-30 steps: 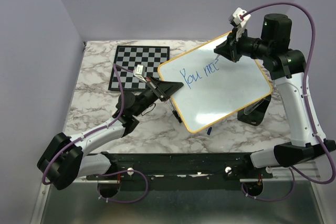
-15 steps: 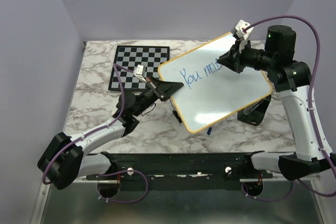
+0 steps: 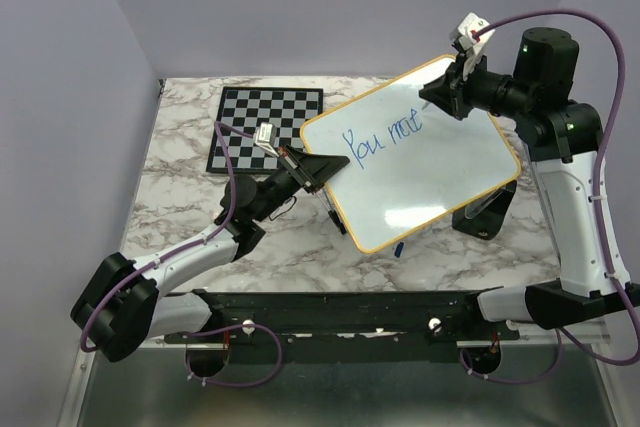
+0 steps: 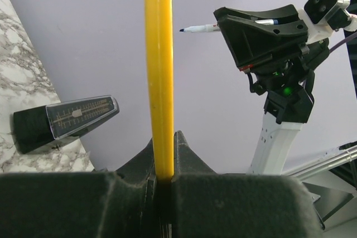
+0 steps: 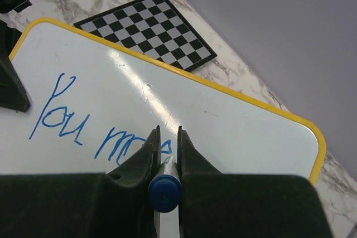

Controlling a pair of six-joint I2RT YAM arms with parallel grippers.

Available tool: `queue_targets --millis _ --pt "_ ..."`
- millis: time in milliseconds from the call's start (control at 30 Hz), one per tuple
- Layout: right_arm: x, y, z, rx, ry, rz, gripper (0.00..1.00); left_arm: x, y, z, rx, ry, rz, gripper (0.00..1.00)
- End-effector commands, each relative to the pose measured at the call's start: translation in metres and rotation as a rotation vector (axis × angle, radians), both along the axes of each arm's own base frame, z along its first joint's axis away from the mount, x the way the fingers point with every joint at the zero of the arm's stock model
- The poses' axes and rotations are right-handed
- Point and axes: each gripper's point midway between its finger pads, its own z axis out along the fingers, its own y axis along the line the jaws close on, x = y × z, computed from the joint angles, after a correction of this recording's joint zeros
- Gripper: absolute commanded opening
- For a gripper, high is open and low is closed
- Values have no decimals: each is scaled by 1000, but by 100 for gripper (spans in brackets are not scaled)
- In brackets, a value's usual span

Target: Write a sentence on the whiteboard

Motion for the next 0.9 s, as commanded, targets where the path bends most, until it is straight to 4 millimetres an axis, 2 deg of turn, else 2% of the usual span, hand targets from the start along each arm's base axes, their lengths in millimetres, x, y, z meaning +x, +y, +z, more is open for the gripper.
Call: queue_targets --millis 0,167,400,633,867 --pt "-4 -1 6 18 0 3 0 -31 30 85 -253 -212 -9 0" --pt "-11 1 -6 15 25 23 0 -31 31 85 -256 -213 -7 0" --pt "-26 3 10 40 -2 57 0 -32 34 81 -252 -207 0 0" --pt "-34 8 12 54 5 96 0 -34 35 83 -254 -213 -3 0" --pt "-33 6 12 51 3 91 0 -33 37 82 -253 -212 4 0"
